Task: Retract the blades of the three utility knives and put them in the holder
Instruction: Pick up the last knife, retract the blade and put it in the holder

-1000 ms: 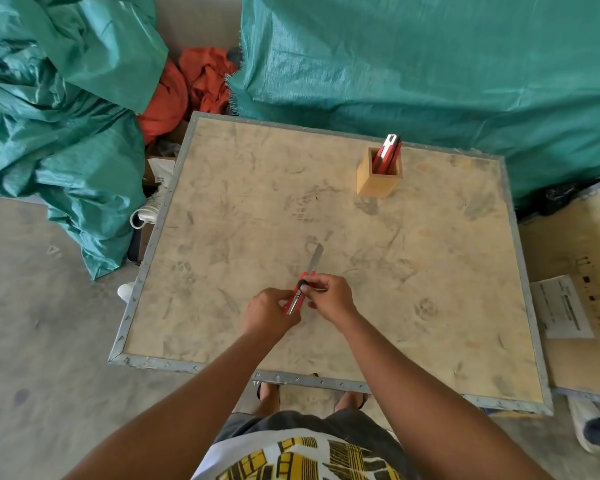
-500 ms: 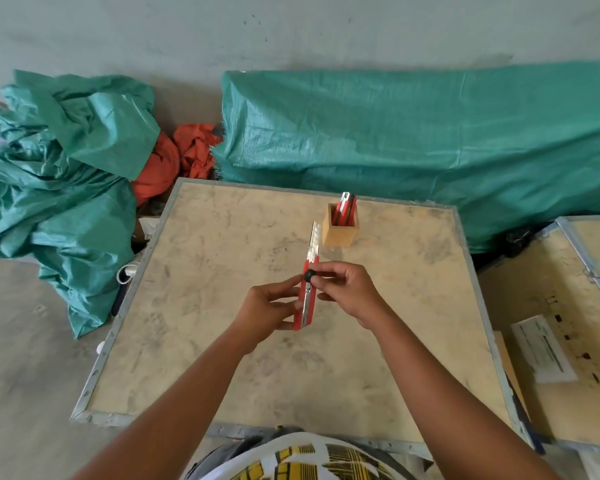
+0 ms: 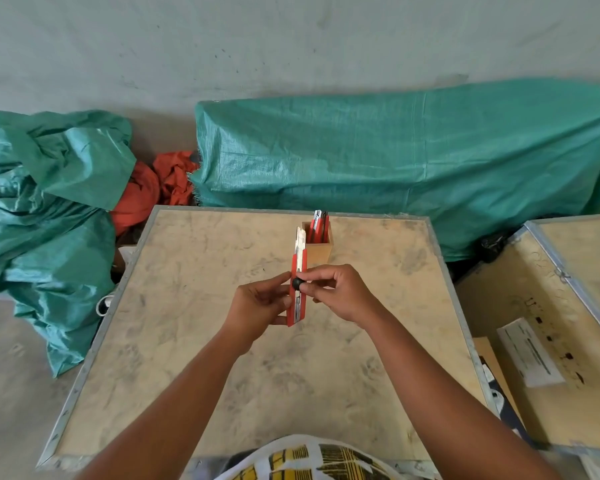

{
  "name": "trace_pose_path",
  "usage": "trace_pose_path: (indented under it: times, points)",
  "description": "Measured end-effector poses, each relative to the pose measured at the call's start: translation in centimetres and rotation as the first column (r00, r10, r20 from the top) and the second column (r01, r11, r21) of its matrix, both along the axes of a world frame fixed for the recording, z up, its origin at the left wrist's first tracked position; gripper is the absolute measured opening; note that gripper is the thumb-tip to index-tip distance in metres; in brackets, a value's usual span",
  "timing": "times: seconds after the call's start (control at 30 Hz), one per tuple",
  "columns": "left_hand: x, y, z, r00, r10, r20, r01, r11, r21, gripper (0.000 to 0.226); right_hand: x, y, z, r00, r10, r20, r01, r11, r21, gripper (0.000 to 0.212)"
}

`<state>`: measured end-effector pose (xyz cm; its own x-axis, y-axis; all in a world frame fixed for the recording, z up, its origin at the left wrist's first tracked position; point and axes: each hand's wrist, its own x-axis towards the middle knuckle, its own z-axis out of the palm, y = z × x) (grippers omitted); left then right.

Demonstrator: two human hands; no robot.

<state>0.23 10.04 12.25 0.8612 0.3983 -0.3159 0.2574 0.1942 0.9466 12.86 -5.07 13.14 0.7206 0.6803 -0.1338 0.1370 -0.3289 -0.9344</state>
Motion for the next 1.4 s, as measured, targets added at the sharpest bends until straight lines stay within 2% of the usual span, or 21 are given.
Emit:
trace_pose_path:
  times: [0.17,0.43,0.7,0.8,0.9,1.03,1.2,1.3,1.4]
  points:
    - [0.5,0.7,0.0,0.999,0.031,0.029,-0.029,0.997,-0.071,0.047,-0.3,0.1,0.1,0.994,0.076,0.075,-0.074,0.997,-0.024,0.026]
    - [0.7,0.9,0.1,0.998,0.040,0.048,-0.030,0.983,-0.182,0.046,-0.1,0.1,0.2,0.989,0.105,0.100,-0.101,0.994,-0.044,0.025]
    - [1.3,1.4,1.3,0.999,0.028,0.032,-0.024,0.991,-0.129,0.046,-0.4,0.3,0.7,0.976,0.111,0.189,-0.105,0.994,-0.043,0.029]
    - [1.3,1.3,1.5,0.999,0.024,0.030,-0.021,0.993,-0.120,0.048,-0.7,0.3,0.9,0.971,0.051,0.233,-0.044,0.998,-0.037,0.022]
    - [1.3,1.2,1.6,0.999,0.027,0.040,-0.021,0.990,-0.138,0.048,-1.1,0.3,0.9,0.958,0.011,0.286,0.003,0.999,-0.051,0.026]
    - [1.4,1.1,1.8,0.999,0.025,0.046,-0.018,0.990,-0.142,0.047,-0.8,-0.1,1.0,0.966,0.052,0.255,-0.044,0.998,-0.038,0.042]
    - [1.4,0.9,2.0,0.998,0.022,0.057,-0.014,0.989,-0.148,0.047,-0.5,0.0,1.2,0.961,0.040,0.275,-0.030,0.999,-0.041,0.023]
    - [1.5,0.8,2.1,0.998,0.014,0.055,-0.006,0.990,-0.142,0.046,-0.6,0.0,1.0,0.959,-0.005,0.283,0.013,0.999,-0.029,0.028]
    - [1.5,0.8,2.2,0.998,0.025,0.050,-0.018,0.990,-0.137,0.045,-0.6,-0.2,1.4,0.967,0.033,0.251,-0.028,0.999,-0.023,0.033]
